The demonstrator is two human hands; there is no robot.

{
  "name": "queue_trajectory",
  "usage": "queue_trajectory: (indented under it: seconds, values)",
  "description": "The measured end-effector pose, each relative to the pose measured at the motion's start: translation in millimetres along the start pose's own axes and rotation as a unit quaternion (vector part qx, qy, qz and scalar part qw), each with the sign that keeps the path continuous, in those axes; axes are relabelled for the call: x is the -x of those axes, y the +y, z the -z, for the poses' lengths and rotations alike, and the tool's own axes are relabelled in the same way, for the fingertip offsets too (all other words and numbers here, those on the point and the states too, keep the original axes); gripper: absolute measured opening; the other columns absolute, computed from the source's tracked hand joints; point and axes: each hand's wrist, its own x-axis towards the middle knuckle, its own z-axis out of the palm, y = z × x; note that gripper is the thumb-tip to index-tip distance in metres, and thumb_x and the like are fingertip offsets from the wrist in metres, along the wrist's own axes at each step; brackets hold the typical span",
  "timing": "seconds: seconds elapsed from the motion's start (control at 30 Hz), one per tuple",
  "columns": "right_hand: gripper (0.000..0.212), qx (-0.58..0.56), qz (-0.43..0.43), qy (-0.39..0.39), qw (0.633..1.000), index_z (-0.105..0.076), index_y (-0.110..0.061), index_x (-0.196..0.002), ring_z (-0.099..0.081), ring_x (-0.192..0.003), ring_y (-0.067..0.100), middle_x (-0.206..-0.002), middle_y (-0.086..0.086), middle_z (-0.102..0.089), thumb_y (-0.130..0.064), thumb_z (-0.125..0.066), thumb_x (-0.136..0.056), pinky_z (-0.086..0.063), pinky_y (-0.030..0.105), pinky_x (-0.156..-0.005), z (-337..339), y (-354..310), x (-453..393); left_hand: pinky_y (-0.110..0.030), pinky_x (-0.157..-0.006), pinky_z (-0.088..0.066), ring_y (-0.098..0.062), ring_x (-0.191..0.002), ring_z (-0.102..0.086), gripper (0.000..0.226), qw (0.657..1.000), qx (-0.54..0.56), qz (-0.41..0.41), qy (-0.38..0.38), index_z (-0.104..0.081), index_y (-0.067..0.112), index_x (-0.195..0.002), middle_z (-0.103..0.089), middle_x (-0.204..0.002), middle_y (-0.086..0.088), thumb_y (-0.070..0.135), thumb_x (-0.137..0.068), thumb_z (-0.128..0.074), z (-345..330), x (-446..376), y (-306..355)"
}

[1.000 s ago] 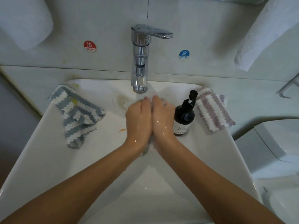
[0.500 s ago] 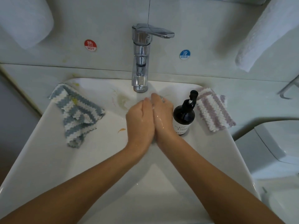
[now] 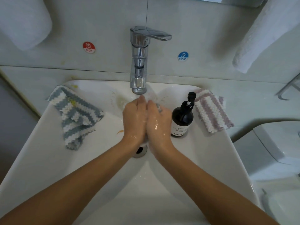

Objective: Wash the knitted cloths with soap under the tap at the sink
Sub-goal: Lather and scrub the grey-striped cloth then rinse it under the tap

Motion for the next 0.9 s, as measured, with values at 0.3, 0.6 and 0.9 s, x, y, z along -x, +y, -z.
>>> queue_trajectory:
  seconds: [0.3,0.6,0.9]
  values:
    - [0.035,-0.024,-0.028,-0.03,0.999,-0.047,-0.019,-0.057,-0.047,-0.059,0.017,-0.056,0.003,-0.046,-0.022,-0.052,-0.092,-0.04,0.035,-0.059,-6,1,-1,-0.023,-0.054,-0.042,-0.003,-0.05,-0.052,0.043,0.999,0.008,-0.02,0.038,-0.049,0.016,-0.061,-0.053,-0.054,0.006,0.022,-0.103,-0.041,2,-1,5]
    - [0.035,0.045,0.025,-0.062,0.997,-0.044,-0.02,-0.064,-0.05,-0.061,0.017,-0.06,0.001,-0.049,-0.029,-0.057,-0.095,-0.043,0.034,-0.064,21,-20,-26,-0.026,-0.059,-0.04,-0.011,-0.056,-0.048,0.035,0.984,-0.103,-0.101,-0.107,-0.05,0.014,-0.067,-0.051,-0.061,0.0,0.024,-0.1,-0.048,25,-9,9]
    - [0.029,0.233,0.033,-0.284,0.93,-0.054,0.002,-0.101,-0.067,-0.095,0.037,-0.105,0.027,-0.062,-0.017,-0.071,-0.086,-0.056,0.051,-0.085,48,-39,-30,-0.017,-0.053,-0.043,-0.001,-0.054,-0.056,0.015,0.939,-0.216,-0.009,-0.268,-0.06,0.017,-0.079,-0.062,-0.063,0.009,0.025,-0.087,-0.069,74,-44,35]
